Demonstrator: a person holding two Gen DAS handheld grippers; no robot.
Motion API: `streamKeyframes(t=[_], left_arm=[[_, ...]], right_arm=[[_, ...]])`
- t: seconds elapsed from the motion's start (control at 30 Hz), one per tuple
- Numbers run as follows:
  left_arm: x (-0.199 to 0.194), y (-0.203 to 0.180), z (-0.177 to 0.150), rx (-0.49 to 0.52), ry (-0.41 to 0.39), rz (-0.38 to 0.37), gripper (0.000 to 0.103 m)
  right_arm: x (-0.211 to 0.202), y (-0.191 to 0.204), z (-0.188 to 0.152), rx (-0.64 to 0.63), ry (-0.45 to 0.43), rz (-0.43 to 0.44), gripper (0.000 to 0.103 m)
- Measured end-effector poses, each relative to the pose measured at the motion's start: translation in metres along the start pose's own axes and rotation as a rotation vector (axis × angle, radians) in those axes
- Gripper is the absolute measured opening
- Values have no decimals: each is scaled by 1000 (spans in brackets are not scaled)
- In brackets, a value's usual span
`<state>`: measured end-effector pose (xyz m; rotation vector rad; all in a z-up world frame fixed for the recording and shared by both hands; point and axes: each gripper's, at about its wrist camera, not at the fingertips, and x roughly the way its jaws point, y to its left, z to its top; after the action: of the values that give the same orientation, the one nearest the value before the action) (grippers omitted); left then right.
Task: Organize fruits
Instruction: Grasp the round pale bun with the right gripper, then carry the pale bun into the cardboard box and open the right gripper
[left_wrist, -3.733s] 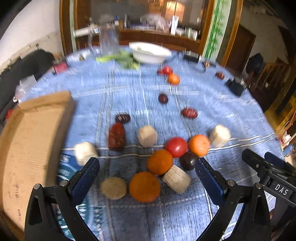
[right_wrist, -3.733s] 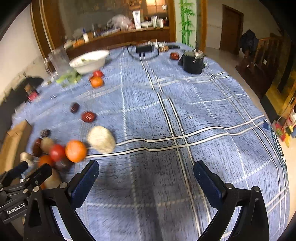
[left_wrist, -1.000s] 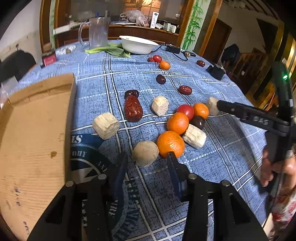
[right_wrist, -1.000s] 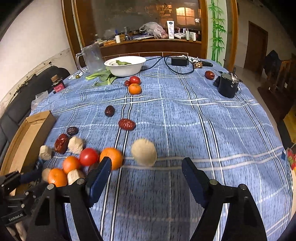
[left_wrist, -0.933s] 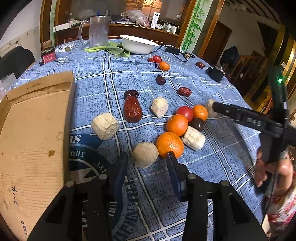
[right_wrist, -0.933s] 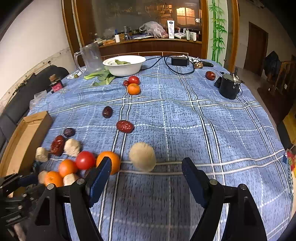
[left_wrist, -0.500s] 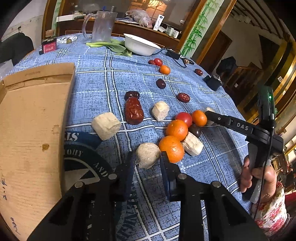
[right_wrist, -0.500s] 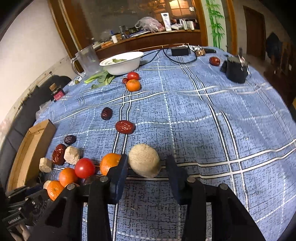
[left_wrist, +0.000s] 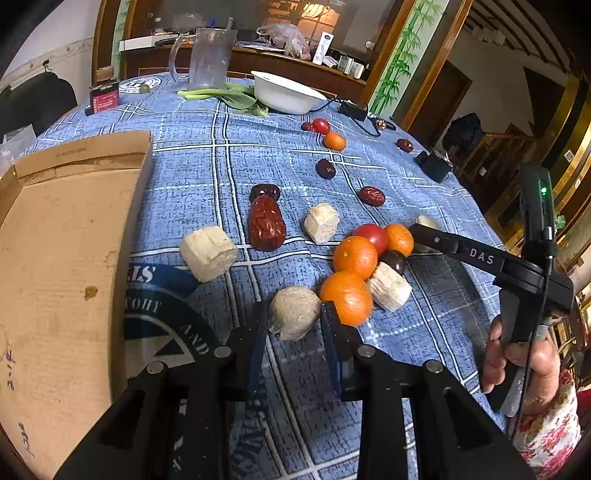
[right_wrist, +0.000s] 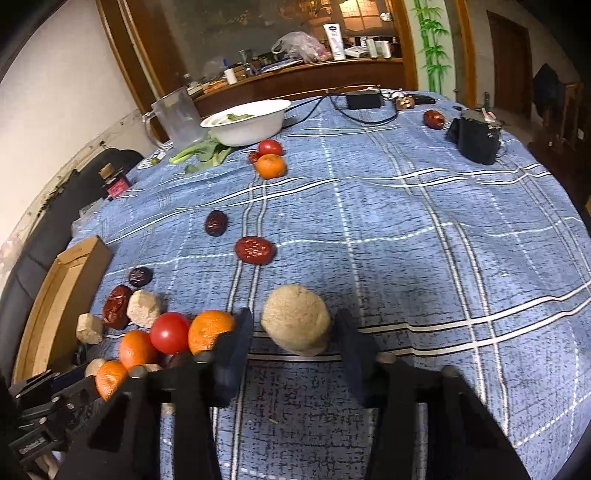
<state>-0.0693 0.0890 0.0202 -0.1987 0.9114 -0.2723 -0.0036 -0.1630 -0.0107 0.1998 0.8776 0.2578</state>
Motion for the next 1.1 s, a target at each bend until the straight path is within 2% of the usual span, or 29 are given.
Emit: streamKeyframes(t=[0.13, 0.3, 0.53, 0.77, 0.8, 0.87, 0.97, 1.1], left_arm=[[-18, -3, -3, 0, -28, -21, 28], [-63, 8, 0, -13, -112, -38, 28], [-135, 46, 20, 12, -234, 112, 28], [-191, 88, 75, 79, -283, 325, 28], [-192, 96, 87, 84, -279, 360, 28], [-188, 110, 99, 70, -263, 377, 28], [-163, 137, 110, 26, -220, 378, 28], [-106, 172, 102, -60, -106, 322, 28]], right_arm=[[-10, 0, -2, -2, -37, -11, 38], [-37, 9, -8, -27, -79, -6, 39], [-89, 47, 13, -39, -128, 143, 39], [-120, 133, 72, -84, -157, 348, 40], [-119, 145, 79, -85, -151, 377, 40], [-109, 176, 91, -102, -130, 414, 40], [-72, 218, 89, -148, -65, 406, 40], [-9, 260, 65, -200, 59, 394, 40]])
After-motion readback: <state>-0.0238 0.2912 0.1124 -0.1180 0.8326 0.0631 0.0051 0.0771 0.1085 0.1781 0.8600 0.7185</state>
